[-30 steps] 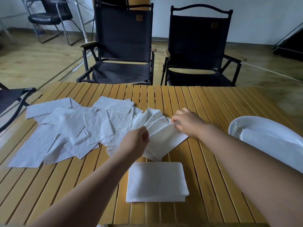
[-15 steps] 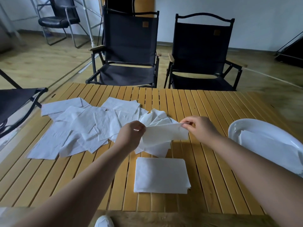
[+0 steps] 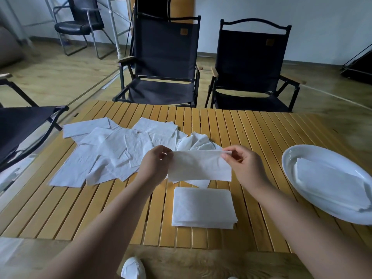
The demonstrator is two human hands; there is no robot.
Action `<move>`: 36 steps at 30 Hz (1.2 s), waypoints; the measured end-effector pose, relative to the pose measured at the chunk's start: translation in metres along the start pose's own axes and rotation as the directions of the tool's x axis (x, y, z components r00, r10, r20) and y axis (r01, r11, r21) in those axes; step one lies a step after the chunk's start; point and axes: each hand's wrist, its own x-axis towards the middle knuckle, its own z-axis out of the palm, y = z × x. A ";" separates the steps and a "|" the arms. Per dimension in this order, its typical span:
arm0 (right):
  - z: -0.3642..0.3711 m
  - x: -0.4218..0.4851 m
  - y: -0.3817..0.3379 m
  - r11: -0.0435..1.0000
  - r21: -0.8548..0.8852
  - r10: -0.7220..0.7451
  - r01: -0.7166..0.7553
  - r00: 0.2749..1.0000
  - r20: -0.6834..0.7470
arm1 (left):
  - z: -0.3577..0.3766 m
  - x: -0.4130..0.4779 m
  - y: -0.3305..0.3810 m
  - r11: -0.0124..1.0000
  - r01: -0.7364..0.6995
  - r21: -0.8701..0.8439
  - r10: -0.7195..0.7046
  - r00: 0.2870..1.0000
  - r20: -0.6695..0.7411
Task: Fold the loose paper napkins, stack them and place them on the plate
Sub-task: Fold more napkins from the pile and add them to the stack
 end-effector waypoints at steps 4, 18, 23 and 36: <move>0.000 -0.009 0.002 0.971 -0.009 0.236 -0.237 0.963 0.133 | -0.003 -0.008 -0.007 0.995 0.087 0.044 -0.089 0.994 0.059; -0.003 -0.022 -0.005 0.692 -0.529 0.672 -0.491 0.706 0.223 | 0.015 -0.023 -0.014 0.934 0.124 0.335 -0.229 0.928 0.294; 0.007 -0.030 0.001 0.685 -0.538 0.677 -0.491 0.702 0.221 | 0.018 -0.020 -0.028 0.920 0.041 0.389 -0.162 0.945 0.283; 0.007 -0.033 0.010 0.726 -0.508 0.629 -0.464 0.746 0.217 | 0.018 -0.017 -0.042 0.942 -0.014 0.336 -0.079 0.962 0.261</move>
